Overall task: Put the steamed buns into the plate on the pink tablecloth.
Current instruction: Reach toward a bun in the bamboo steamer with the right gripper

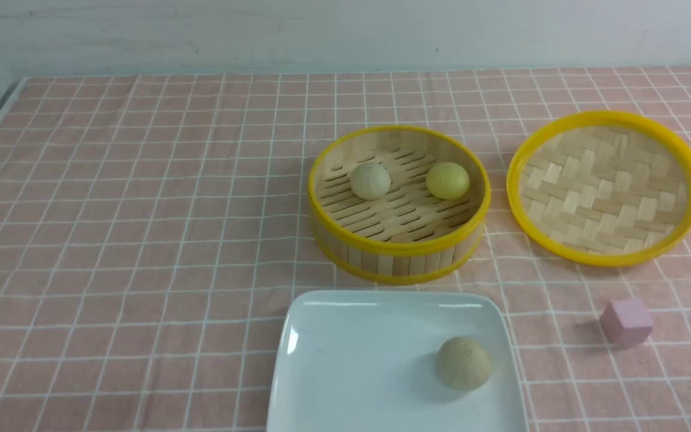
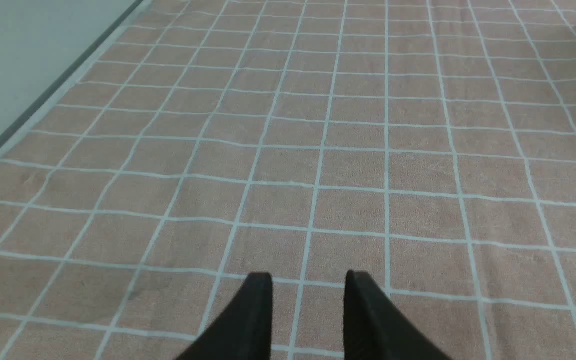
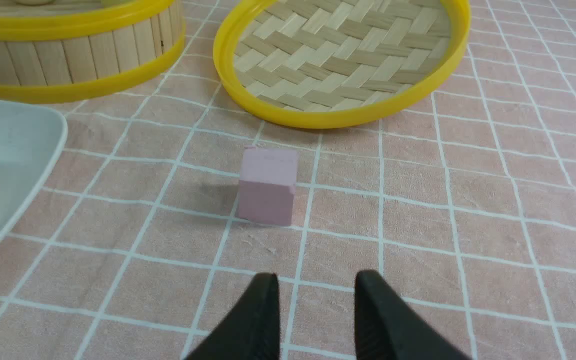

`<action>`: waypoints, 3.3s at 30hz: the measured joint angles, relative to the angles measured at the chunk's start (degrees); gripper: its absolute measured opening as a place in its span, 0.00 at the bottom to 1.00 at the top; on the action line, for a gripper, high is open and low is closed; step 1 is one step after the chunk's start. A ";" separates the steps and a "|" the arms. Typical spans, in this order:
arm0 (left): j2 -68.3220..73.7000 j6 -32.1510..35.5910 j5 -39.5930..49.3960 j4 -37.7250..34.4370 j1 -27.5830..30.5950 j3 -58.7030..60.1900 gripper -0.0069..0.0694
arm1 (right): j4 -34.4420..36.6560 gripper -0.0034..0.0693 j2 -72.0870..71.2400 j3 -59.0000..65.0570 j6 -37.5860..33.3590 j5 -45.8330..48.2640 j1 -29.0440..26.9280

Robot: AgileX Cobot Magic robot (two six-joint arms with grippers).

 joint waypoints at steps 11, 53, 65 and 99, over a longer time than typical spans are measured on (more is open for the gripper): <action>0.00 0.00 0.00 0.00 0.00 0.00 0.41 | 0.00 0.38 0.00 0.00 0.00 0.00 0.00; 0.00 -21.48 -2.17 -31.51 0.02 0.11 0.41 | -7.71 0.38 0.00 0.43 -1.85 -3.90 0.00; 0.00 -32.71 -3.99 -52.16 0.02 0.17 0.41 | 29.87 0.38 0.00 0.62 37.52 -8.38 0.00; 48.44 12.54 29.70 -45.59 0.02 -32.26 0.09 | 32.73 0.04 65.15 -42.48 -8.84 24.27 0.00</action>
